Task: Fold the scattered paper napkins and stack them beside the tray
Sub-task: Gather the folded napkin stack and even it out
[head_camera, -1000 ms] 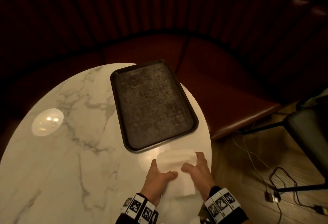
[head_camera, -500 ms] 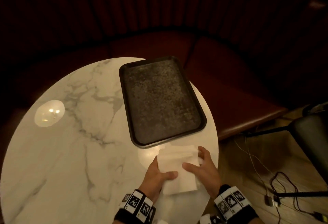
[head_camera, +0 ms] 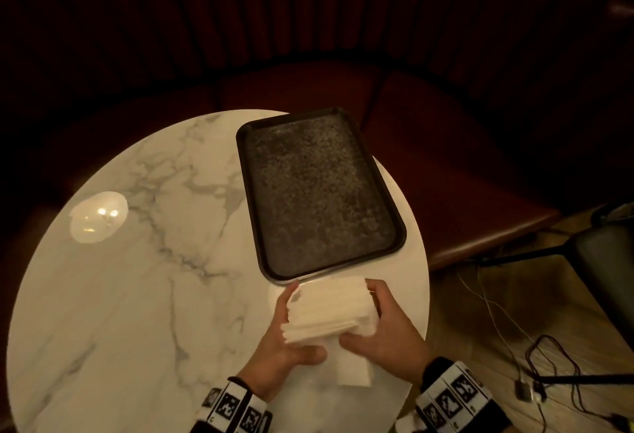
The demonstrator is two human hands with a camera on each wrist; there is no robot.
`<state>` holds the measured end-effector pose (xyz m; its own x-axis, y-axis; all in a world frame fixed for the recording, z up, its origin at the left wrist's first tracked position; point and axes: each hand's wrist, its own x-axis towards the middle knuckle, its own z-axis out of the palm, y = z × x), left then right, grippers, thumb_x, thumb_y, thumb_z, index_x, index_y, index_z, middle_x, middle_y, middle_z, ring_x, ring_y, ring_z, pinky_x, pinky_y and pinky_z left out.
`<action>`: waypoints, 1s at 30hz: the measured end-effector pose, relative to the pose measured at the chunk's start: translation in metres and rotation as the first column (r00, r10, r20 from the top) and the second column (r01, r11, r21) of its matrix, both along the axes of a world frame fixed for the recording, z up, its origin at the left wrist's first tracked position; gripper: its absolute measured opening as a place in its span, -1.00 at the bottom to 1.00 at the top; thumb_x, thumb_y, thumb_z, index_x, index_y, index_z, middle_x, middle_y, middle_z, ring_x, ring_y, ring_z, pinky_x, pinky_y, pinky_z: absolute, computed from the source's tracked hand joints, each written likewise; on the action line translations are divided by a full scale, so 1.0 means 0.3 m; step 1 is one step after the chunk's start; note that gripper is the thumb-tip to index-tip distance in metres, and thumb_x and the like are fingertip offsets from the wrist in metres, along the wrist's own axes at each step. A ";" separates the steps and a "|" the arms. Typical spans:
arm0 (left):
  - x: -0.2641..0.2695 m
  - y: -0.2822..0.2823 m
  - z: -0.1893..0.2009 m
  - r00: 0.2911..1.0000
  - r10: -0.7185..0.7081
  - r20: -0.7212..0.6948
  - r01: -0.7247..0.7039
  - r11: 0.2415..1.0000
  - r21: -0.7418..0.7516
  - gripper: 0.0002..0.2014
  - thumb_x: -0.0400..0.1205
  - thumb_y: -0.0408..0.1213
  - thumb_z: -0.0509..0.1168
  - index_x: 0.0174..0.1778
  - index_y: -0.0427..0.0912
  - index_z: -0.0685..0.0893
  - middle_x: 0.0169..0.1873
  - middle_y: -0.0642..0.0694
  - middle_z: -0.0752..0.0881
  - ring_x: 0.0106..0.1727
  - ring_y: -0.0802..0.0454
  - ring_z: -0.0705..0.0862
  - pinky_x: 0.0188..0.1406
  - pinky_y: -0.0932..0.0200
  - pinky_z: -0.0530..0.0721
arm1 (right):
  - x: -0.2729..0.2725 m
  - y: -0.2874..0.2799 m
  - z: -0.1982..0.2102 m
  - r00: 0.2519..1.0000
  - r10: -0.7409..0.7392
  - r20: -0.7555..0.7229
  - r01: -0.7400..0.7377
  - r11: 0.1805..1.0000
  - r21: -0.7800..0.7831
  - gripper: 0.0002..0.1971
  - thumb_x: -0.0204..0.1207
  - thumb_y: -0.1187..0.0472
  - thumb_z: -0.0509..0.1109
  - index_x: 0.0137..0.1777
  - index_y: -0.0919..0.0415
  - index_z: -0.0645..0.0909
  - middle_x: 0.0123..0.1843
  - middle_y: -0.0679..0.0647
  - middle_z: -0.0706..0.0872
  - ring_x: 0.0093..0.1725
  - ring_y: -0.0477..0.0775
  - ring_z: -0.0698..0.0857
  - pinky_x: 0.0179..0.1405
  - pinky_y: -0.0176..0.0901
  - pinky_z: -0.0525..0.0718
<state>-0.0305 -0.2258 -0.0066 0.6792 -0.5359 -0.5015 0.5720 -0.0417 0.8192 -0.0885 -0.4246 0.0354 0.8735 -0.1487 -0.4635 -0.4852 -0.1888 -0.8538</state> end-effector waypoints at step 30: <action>-0.051 0.176 -0.078 0.898 0.046 0.437 -0.125 0.980 0.155 -0.28 0.38 -0.64 0.56 0.29 -0.03 0.38 0.12 0.21 0.72 0.12 0.19 0.75 0.07 0.29 0.71 | -0.130 0.231 -0.187 0.990 0.135 -0.028 -0.135 0.991 0.006 0.48 -0.07 -0.15 0.78 0.59 -0.32 -0.37 0.61 -0.49 0.07 0.59 -0.41 0.18 0.55 -0.40 0.25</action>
